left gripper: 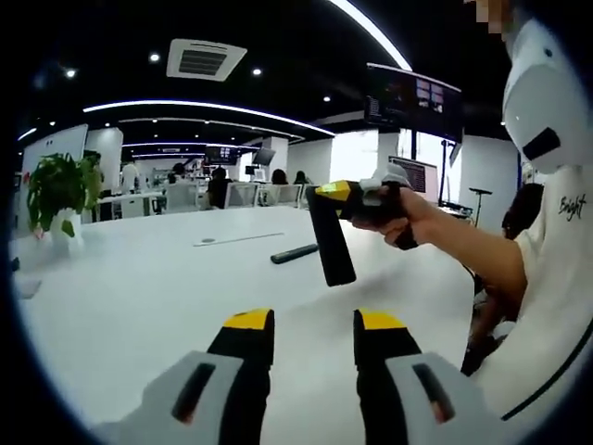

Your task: Pflip the remote and laser pointer to the front side, press the buttons, and align them neatly on the table

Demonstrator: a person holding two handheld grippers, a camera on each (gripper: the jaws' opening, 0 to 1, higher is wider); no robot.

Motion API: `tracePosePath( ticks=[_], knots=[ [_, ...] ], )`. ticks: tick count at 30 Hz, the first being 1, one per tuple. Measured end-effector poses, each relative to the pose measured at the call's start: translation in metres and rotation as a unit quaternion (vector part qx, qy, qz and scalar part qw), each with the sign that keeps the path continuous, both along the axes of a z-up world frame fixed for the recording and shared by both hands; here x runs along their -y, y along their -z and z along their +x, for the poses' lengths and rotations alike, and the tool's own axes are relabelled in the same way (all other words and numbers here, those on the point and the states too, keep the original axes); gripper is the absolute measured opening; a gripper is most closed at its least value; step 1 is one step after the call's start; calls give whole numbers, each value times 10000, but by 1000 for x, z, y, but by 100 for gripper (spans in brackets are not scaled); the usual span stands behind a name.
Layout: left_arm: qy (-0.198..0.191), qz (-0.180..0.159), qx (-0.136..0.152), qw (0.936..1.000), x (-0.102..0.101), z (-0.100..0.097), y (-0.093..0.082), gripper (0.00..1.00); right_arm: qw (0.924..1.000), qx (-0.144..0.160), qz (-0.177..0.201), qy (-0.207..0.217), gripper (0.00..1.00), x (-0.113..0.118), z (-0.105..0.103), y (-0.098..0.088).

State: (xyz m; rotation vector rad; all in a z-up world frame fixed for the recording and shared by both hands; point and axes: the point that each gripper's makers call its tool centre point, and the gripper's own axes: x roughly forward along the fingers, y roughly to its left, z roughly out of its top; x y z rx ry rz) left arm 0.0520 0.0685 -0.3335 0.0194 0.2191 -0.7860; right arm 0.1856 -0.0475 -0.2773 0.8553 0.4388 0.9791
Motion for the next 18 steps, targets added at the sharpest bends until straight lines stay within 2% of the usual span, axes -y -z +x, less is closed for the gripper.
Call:
tracePosePath(
  ticks=[9,18],
  knots=[
    [125,-55,47,9999,8,-3,-4,35,10000,67,-41,-20,14,-4,2,-6],
    [81,-73,21,9999,1,-5,-2,35,9998,102,-161,-33,14,-4,5,-10]
  ],
)
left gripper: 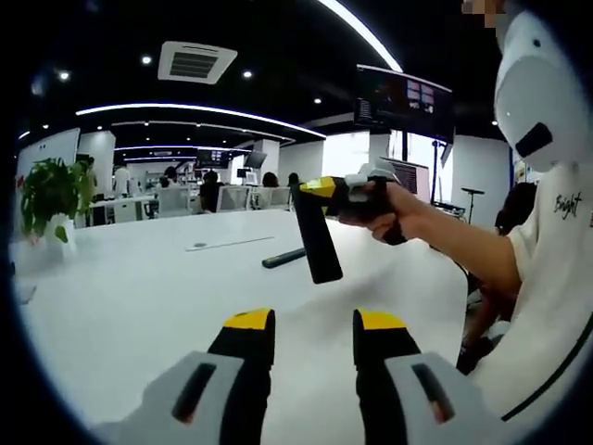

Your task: Pflip the remote and laser pointer to the front side, press the buttons, and align them neatly on the table

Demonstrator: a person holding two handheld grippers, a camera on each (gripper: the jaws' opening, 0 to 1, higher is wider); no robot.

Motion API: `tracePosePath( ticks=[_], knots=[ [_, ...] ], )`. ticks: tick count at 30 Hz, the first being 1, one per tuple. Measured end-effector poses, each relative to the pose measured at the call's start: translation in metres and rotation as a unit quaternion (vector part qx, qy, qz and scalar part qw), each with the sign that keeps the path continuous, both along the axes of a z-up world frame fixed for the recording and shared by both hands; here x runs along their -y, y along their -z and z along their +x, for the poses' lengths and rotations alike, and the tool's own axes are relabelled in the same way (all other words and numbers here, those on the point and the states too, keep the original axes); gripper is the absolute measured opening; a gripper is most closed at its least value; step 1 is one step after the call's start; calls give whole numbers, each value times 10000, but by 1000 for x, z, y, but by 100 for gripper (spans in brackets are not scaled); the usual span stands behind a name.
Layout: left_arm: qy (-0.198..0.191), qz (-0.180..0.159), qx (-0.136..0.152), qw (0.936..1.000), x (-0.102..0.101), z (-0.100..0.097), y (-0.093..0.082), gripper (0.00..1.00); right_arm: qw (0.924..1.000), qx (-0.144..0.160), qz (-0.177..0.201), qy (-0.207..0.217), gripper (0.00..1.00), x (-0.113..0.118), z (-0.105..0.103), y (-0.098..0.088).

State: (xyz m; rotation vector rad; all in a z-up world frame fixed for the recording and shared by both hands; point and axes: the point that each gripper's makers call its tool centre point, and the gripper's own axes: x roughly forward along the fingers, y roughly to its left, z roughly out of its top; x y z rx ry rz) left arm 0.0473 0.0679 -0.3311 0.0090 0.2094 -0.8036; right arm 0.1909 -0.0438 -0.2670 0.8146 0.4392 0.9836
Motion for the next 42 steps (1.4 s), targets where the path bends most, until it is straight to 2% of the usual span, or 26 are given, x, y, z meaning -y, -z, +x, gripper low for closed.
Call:
tracePosePath(
  ticks=[11,26,28,33,37,42],
  knots=[
    [-209,-3,35,9998,-15,2,0,35,10000,-21,-44,5,14,-5,5,-2],
    [-283,-8,51,9996,-17,-3,1,35,9999,-14,-149,12,14,-9,7,-3],
    [-313,-35,45,9995,-17,-4,2,35,9997,79,-219,70,14,-3,-1,-7],
    [-295,-106,-28,9995,-14,-4,6,34,9998,61,-167,123,14,2,-2,-11],
    [-279,-127,-85,9995,-14,-6,8,34,9993,79,-319,176,14,1,1,-5],
    [-313,-103,-81,9994,-15,-6,8,34,9993,3,-324,197,14,-7,8,4]
  ],
)
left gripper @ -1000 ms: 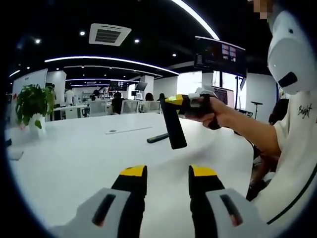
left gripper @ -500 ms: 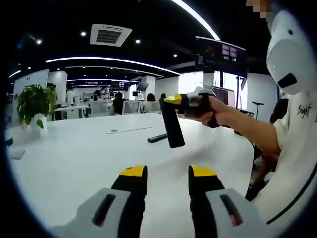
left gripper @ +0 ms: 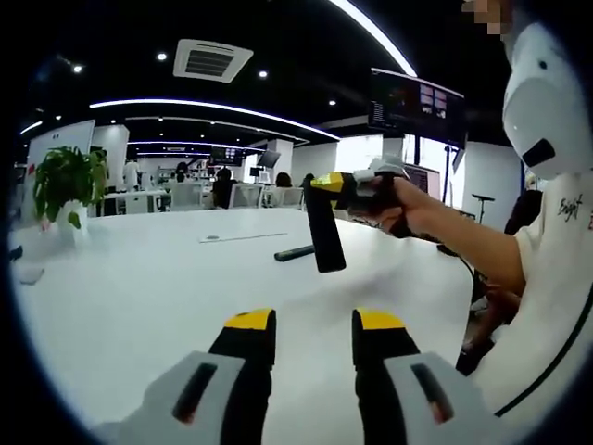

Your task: Pflip the remote and laser pointer to the front side, press the buttons, and align them neatly on the table

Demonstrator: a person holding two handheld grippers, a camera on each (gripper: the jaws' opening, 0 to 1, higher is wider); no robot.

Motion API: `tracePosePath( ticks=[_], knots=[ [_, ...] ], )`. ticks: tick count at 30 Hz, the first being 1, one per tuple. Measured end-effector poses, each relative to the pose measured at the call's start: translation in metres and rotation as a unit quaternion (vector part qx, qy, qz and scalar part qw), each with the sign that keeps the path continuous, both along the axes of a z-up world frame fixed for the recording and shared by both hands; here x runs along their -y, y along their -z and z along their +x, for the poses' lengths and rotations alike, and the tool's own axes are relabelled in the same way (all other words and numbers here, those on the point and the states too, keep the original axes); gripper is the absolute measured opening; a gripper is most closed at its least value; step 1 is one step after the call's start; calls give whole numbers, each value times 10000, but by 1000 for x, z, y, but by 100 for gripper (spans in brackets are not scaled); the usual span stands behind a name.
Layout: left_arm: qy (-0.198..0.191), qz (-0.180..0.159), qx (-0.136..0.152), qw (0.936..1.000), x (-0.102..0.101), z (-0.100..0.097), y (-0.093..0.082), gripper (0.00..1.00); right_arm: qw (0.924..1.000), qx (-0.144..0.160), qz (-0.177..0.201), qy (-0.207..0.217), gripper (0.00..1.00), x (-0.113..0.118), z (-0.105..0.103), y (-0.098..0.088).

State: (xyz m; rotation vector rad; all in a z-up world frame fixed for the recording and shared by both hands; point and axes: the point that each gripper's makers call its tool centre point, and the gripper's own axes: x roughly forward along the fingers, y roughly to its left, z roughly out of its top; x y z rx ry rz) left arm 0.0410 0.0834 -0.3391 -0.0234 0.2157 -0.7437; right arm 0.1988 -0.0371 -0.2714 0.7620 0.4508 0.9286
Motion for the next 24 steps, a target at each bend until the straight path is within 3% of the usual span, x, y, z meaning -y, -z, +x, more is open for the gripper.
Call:
tracePosePath(
  ticks=[7,24],
  knots=[
    [-116,-11,20,9999,-6,0,-2,34,9998,-66,-100,126,14,-3,7,13],
    [35,91,31,9999,5,2,-2,33,9999,-41,-19,129,14,1,16,9]
  ],
)
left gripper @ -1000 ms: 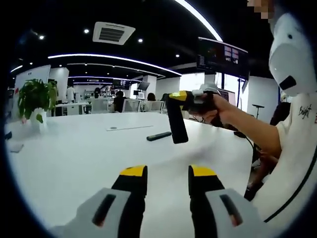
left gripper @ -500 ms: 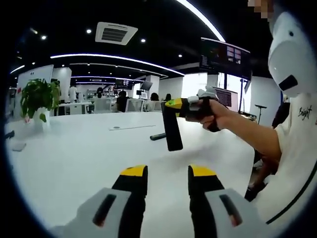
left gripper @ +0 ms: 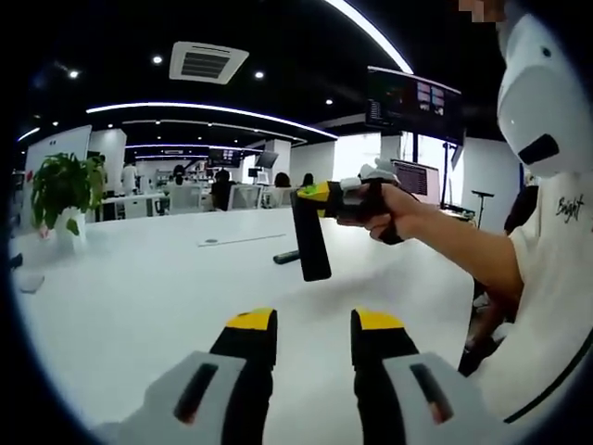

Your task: Pflip the remote and laser pointer to the front side, press the buttons, and align them neatly on the table

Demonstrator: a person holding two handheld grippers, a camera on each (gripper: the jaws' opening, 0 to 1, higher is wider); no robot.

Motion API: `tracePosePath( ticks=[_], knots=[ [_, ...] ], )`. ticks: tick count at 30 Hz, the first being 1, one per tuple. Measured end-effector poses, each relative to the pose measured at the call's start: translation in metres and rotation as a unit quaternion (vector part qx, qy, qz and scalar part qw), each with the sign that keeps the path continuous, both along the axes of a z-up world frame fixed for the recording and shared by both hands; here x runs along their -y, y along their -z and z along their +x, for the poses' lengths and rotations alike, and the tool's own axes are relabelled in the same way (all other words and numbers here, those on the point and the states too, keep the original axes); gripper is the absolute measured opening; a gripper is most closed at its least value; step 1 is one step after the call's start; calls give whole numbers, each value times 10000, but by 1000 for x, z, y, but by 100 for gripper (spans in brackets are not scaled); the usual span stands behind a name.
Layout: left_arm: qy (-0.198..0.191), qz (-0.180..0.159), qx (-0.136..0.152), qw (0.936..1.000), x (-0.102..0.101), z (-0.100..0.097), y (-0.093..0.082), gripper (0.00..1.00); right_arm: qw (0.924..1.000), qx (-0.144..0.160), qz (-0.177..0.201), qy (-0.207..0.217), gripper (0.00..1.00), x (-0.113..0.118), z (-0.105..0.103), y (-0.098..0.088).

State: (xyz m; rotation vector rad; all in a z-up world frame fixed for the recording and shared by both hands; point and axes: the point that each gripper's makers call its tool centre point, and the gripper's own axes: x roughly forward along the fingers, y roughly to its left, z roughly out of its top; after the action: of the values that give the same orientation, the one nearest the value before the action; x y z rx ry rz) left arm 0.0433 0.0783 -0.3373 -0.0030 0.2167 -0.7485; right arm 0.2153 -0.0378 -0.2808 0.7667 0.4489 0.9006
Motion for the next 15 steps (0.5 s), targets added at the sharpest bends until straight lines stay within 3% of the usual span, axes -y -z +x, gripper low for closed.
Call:
tracePosePath(
  ticks=[15],
  knots=[
    [-64,140,-4,9999,2,-4,-3,33,9995,103,-222,-194,14,-7,3,-1]
  ],
)
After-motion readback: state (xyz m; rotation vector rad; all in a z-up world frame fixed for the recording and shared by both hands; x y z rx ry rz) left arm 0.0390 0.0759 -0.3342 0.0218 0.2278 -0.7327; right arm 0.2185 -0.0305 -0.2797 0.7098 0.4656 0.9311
